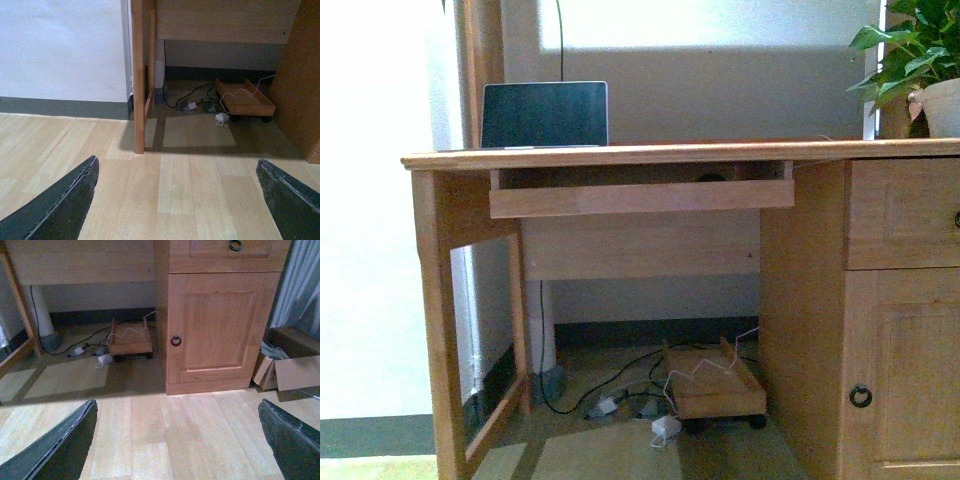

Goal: Place mouse

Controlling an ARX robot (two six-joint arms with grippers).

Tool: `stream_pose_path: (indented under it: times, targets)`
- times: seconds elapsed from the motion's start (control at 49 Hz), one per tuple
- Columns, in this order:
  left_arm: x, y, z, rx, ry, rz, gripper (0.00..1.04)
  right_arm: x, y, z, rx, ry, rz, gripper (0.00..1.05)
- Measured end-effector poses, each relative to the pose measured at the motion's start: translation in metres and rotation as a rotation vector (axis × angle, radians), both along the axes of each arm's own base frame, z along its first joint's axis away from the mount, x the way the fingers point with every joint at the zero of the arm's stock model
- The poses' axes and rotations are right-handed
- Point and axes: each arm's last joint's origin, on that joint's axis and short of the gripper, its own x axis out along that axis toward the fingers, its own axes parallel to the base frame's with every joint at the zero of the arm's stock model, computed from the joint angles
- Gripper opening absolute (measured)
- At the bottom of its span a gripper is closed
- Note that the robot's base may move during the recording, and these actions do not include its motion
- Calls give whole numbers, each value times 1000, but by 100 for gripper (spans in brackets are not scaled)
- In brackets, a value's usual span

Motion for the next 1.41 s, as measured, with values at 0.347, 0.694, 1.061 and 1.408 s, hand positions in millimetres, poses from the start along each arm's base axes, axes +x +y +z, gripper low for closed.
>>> stream_pose_path:
  times: [0.347, 0.694, 1.061, 1.408]
  targets:
    - [0, 0, 0, 0, 0, 0, 97, 0, 0, 0, 0, 0, 0, 97]
    - [0, 0, 0, 0, 0, 0, 97, 0, 0, 0, 0, 0, 0, 97]
    - [0, 0, 0, 0, 0, 0, 97, 0, 0, 0, 0, 0, 0, 97]
    - [0, 0, 0, 0, 0, 0, 97, 0, 0, 0, 0, 0, 0, 97]
